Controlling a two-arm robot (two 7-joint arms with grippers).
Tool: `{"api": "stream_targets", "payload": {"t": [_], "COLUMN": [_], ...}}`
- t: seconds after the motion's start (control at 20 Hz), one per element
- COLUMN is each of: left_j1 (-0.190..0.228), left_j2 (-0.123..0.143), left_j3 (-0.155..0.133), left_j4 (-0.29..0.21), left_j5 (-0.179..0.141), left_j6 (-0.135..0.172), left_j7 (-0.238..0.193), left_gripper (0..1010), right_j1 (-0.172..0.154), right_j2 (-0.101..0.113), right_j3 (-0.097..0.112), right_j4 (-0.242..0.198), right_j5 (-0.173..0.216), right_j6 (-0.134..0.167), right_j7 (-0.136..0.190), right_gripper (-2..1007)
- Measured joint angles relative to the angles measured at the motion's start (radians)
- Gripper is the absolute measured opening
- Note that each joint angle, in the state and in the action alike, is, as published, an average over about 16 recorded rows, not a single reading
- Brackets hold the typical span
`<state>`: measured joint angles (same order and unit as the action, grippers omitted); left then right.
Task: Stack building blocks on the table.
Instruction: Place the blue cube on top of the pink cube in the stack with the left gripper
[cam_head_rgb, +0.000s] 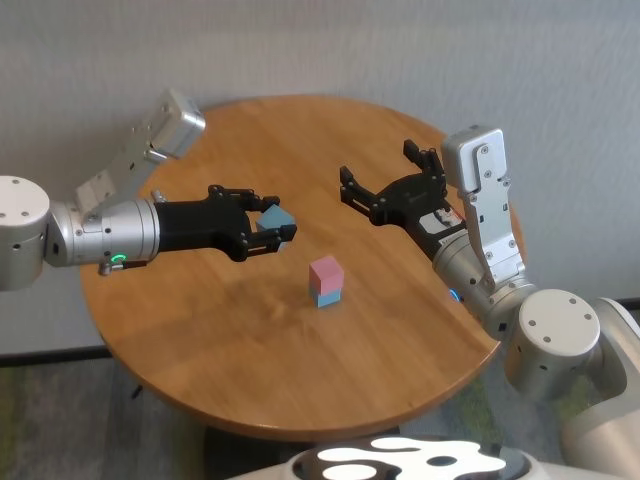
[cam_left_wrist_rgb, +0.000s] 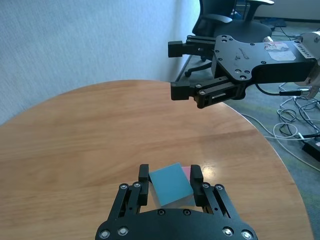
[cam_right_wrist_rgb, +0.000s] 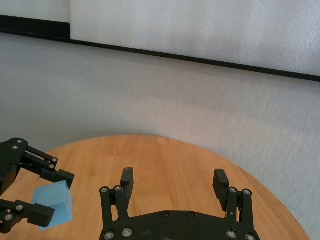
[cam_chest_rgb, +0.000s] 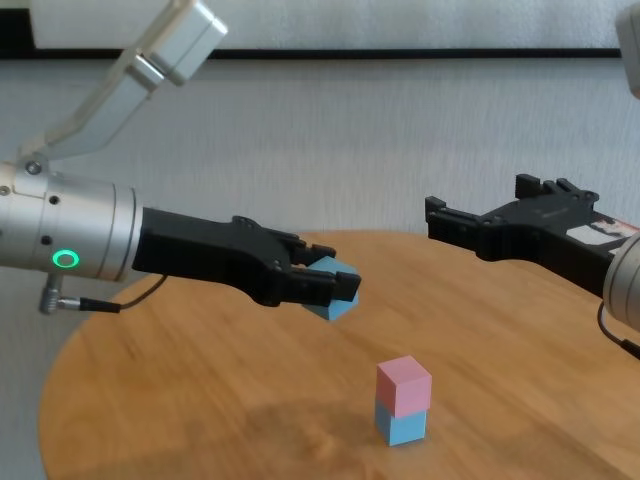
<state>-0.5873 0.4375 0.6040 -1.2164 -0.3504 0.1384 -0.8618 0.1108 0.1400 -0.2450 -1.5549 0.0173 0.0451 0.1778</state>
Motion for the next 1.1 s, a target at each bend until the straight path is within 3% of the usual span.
{"api": "stream_targets", "payload": {"t": [1.1], "left_j1": [-0.106], "left_j2": [-0.054], "left_j3": [0.064], "left_j4": [0.162], "left_j5": [-0.036], "left_j6": [-0.065], "left_j7": [-0.062], "left_gripper": [519], "right_j1": [0.000], "right_j2": [0.000], "right_j3": [0.000], "right_j4": [0.000], "right_j5": [0.000], "right_j6": [0.000], "right_j7": [0.000], "right_gripper": [1005]}}
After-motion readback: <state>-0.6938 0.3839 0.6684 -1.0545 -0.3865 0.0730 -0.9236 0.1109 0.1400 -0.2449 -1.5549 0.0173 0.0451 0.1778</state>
